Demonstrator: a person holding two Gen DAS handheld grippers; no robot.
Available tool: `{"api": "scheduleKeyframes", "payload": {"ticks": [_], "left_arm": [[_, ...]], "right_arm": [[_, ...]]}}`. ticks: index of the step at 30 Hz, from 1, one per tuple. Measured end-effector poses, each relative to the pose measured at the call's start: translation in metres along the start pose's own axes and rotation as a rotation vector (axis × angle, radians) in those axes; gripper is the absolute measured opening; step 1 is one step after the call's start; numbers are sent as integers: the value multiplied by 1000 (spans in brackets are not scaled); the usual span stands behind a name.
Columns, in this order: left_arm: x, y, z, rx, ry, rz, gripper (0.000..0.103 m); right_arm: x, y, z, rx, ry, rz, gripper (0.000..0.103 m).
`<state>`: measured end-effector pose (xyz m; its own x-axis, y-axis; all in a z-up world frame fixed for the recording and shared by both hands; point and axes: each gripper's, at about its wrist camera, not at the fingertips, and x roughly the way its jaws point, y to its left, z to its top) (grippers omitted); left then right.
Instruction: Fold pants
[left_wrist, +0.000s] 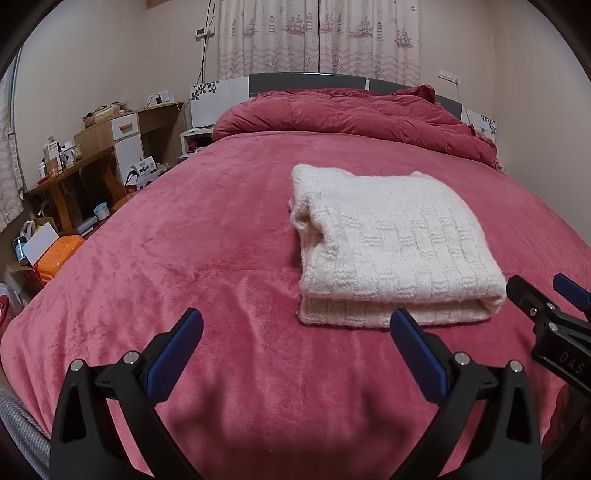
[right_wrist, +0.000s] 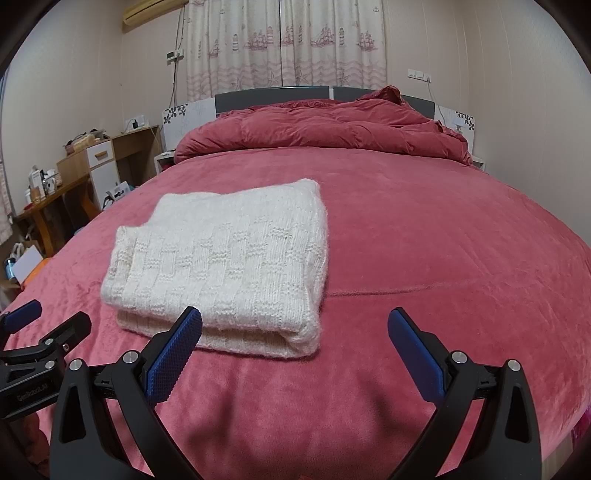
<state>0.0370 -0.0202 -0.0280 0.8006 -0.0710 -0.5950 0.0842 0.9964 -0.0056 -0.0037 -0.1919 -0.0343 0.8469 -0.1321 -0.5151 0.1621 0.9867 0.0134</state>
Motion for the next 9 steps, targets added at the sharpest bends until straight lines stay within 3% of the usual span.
{"api": "scheduleKeyframes", "payload": {"ticks": [9], "left_arm": [[16,8,0,-12,87,-10,101]], "right_arm": [[2,0,-3,16,6,-20,100]]}}
